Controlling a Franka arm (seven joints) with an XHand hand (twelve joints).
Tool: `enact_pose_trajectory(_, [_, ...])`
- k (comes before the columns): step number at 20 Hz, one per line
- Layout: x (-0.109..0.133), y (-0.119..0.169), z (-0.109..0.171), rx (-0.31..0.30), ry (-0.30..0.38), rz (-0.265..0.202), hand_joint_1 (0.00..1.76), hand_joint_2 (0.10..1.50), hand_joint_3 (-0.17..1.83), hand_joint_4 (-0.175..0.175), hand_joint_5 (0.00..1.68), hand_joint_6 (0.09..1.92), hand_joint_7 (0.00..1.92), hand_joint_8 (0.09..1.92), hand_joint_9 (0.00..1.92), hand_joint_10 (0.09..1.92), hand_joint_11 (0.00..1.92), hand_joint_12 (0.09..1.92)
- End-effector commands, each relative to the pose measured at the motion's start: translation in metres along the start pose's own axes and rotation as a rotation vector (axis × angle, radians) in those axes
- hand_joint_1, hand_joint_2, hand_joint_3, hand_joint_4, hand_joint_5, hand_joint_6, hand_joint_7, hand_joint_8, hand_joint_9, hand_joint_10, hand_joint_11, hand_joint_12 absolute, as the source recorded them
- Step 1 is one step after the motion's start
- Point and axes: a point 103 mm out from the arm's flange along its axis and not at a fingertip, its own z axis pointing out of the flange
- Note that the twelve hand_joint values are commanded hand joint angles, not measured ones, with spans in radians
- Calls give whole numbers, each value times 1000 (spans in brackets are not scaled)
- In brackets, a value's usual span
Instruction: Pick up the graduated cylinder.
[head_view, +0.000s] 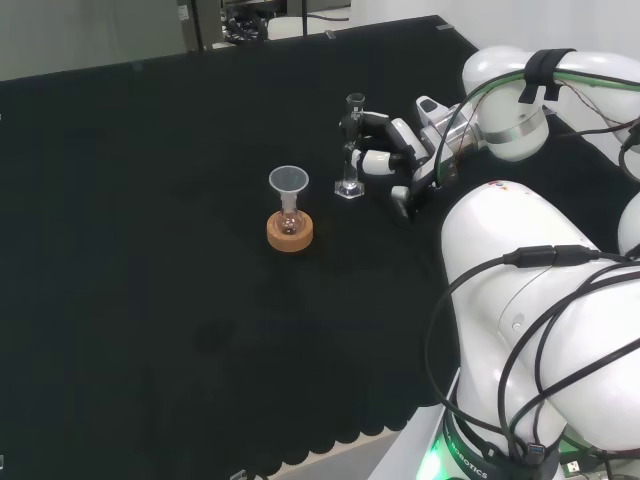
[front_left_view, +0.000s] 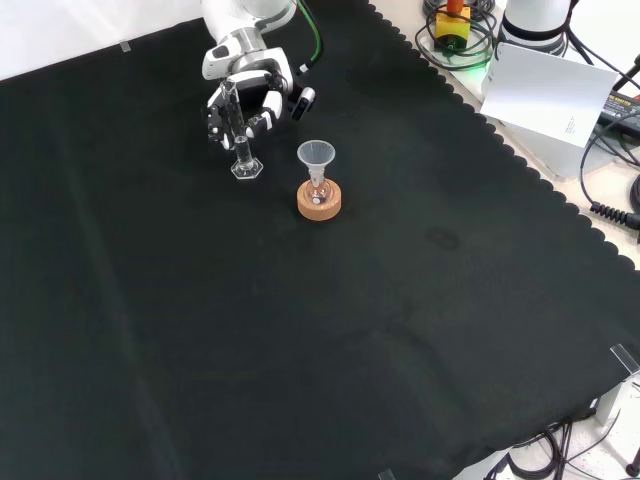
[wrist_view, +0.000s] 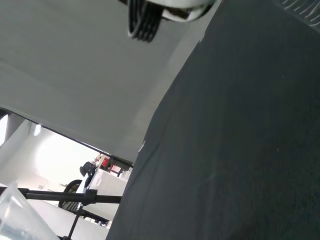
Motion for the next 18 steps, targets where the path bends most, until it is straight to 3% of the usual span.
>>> enact_pose_trajectory(1, [4,0,-4,-17,-55,7,1274,910,630,-42,751,701,774,675,1114,285,975,907])
enact_pose_trajectory(5, [9,0,-6,-10,-165,8,1324,939,627,-80,891,724,767,735,1129,294,968,881])
enact_pose_trajectory(7, [12,1,-8,9,-232,6,1198,1044,369,-144,844,1077,808,738,1154,308,993,864])
enact_pose_trajectory(9, [17,2,-9,22,-280,8,1143,1134,170,-168,816,1222,861,716,1176,319,1027,847])
enact_pose_trajectory(10, [19,3,-10,30,-300,8,1169,1161,107,-172,806,1247,849,913,1187,322,1045,842])
enact_pose_trajectory(11, [20,4,-12,38,-322,6,1233,1177,64,-163,827,1138,830,1087,1198,323,1061,839])
enact_pose_trajectory(13, [24,5,-16,61,-364,-2,1309,1190,20,-147,887,911,814,1246,1221,310,1087,826])
enact_pose_trajectory(18, [33,9,-23,98,-436,-18,1340,1191,1,-131,912,784,820,1283,1248,291,1096,809])
